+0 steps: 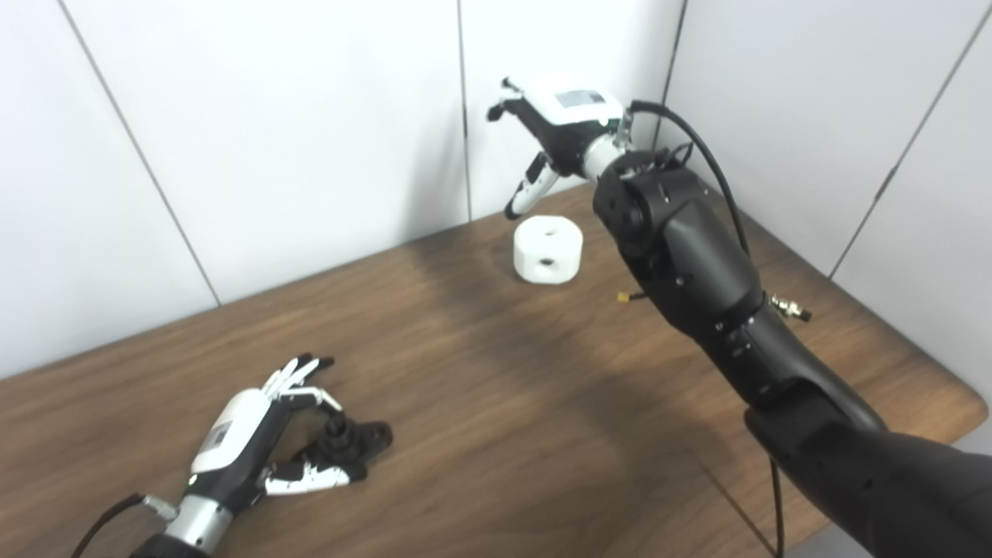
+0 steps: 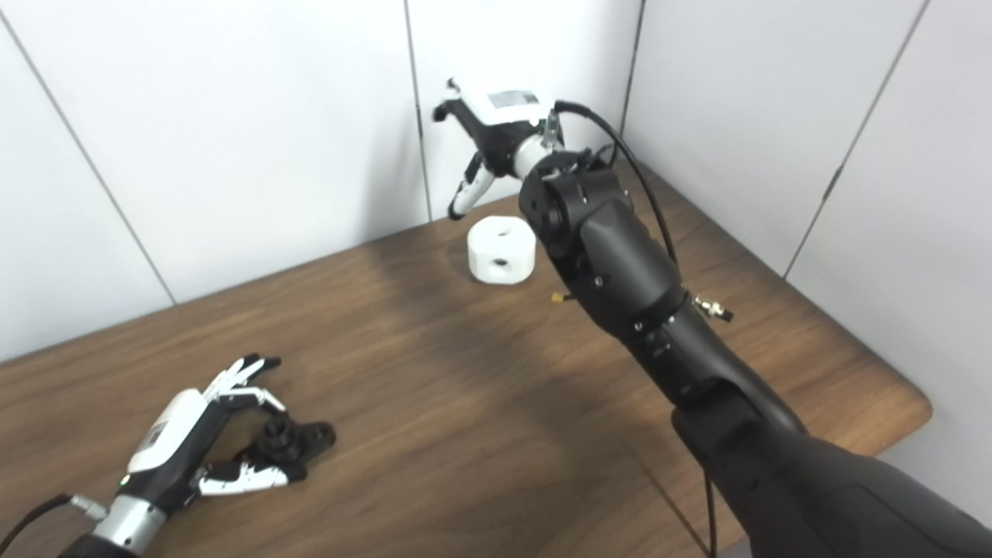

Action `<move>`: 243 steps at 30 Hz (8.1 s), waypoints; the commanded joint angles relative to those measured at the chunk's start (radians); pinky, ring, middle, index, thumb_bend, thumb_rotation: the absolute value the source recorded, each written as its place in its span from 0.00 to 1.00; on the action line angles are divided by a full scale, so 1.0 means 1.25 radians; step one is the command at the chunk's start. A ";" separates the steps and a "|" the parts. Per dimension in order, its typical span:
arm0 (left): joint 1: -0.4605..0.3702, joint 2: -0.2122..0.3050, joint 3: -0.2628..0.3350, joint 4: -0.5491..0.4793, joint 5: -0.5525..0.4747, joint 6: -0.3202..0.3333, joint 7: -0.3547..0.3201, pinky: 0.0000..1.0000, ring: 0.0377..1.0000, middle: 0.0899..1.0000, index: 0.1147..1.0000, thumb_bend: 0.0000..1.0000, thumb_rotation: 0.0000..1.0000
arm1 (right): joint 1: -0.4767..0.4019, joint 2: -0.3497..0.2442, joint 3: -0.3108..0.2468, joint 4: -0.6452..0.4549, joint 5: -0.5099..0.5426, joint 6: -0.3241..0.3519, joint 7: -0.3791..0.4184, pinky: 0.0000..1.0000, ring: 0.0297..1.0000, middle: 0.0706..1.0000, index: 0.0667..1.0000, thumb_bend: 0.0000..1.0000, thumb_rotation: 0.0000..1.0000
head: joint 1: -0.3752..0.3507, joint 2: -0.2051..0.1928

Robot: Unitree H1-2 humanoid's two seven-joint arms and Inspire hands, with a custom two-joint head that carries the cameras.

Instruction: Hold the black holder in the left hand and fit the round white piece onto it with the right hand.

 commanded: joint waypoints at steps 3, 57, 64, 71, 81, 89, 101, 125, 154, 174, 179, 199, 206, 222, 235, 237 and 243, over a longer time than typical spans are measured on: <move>0.074 0.023 -0.007 0.078 0.028 0.020 -0.004 1.00 1.00 0.93 0.42 0.52 0.05 | -0.065 -0.055 0.011 0.046 -0.039 -0.009 0.017 0.83 0.99 1.00 0.80 0.92 0.29 | -0.009 -0.007; 0.105 0.020 0.015 0.036 0.042 0.045 -0.023 1.00 1.00 0.94 0.42 0.52 0.05 | -0.119 -0.045 0.151 0.305 -0.059 -0.022 0.140 0.99 1.00 1.00 0.91 1.00 0.37 | 0.051 0.017; 0.107 0.020 0.018 0.027 0.045 0.053 -0.025 1.00 1.00 0.93 0.42 0.52 0.05 | -0.101 -0.037 0.155 0.313 -0.039 -0.031 0.058 1.00 1.00 1.00 0.88 0.98 0.36 | 0.053 0.021; 0.114 0.019 0.021 0.014 0.050 0.053 -0.025 1.00 1.00 0.93 0.42 0.52 0.05 | -0.094 -0.037 0.169 0.324 -0.024 -0.032 0.038 0.97 1.00 1.00 0.85 0.98 0.37 | 0.060 0.025; 0.120 0.018 0.020 0.002 0.049 0.059 -0.031 1.00 1.00 0.93 0.42 0.52 0.05 | -0.086 -0.032 0.183 0.345 -0.015 -0.019 0.021 0.97 0.99 0.97 0.80 0.98 0.36 | 0.070 0.034; 0.126 0.020 0.020 -0.008 0.047 0.061 -0.033 1.00 1.00 0.93 0.42 0.52 0.05 | -0.081 -0.025 0.190 0.351 -0.005 -0.017 0.004 0.97 0.98 0.97 0.78 0.96 0.35 | 0.074 0.041; 0.133 0.020 0.030 -0.024 0.044 0.063 -0.030 1.00 1.00 0.93 0.42 0.52 0.06 | -0.049 -0.008 0.171 0.338 0.030 -0.009 -0.086 0.89 0.91 0.88 0.62 0.89 0.32 | 0.092 0.058; 0.150 0.004 0.030 -0.067 0.067 0.102 -0.031 1.00 1.00 0.92 0.42 0.52 0.05 | -0.008 0.039 0.111 0.294 0.087 -0.010 -0.334 0.84 0.80 0.73 0.45 0.52 0.14 | 0.193 0.103; 0.107 -0.088 -0.025 -0.076 0.095 0.234 -0.034 1.00 1.00 0.94 0.41 0.52 0.06 | -0.037 0.100 0.189 -0.098 0.200 -0.079 0.055 0.70 0.81 0.74 0.44 0.53 0.15 | 0.505 0.210; 0.102 -0.097 -0.038 -0.083 0.092 0.250 -0.041 1.00 1.00 0.93 0.41 0.52 0.06 | -0.008 0.181 0.250 -0.127 0.175 -0.090 0.091 0.78 0.82 0.74 0.45 0.53 0.15 | 0.513 0.229; 0.101 -0.098 -0.042 -0.086 0.094 0.255 -0.038 1.00 1.00 0.93 0.41 0.52 0.06 | -0.005 0.186 0.256 -0.122 0.180 -0.096 0.092 0.79 0.81 0.74 0.45 0.53 0.14 | 0.517 0.231; 0.104 -0.097 -0.060 -0.112 0.085 0.266 -0.031 1.00 1.00 0.92 0.41 0.52 0.06 | 0.042 0.175 0.294 -0.056 0.201 -0.218 0.056 0.78 0.81 0.73 0.45 0.53 0.15 | 0.531 0.246; 0.105 -0.101 -0.066 -0.118 0.085 0.274 -0.034 1.00 1.00 0.93 0.41 0.52 0.06 | 0.055 0.175 0.299 -0.046 0.209 -0.234 0.048 0.80 0.82 0.73 0.45 0.52 0.15 | 0.536 0.248; 0.105 -0.097 -0.070 -0.123 0.081 0.277 -0.039 1.00 1.00 0.93 0.41 0.52 0.06 | 0.046 0.175 0.307 -0.053 0.207 -0.201 0.118 0.80 0.83 0.78 0.59 0.68 0.20 | 0.537 0.253; 0.105 -0.091 -0.074 -0.117 0.075 0.274 -0.042 1.00 1.00 0.93 0.41 0.52 0.06 | 0.043 0.179 0.286 -0.081 0.191 -0.178 0.118 0.77 0.88 0.97 1.00 0.98 0.30 | 0.532 0.251; 0.105 -0.090 -0.074 -0.116 0.074 0.274 -0.043 1.00 1.00 0.93 0.41 0.52 0.06 | 0.043 0.180 0.283 -0.080 0.191 -0.182 0.112 0.77 0.87 0.97 1.00 0.98 0.29 | 0.533 0.252; 0.106 -0.089 -0.073 -0.115 0.073 0.274 -0.041 1.00 1.00 0.93 0.41 0.52 0.06 | 0.045 0.181 0.277 -0.081 0.188 -0.189 0.095 0.76 0.84 0.96 1.00 0.99 0.29 | 0.531 0.253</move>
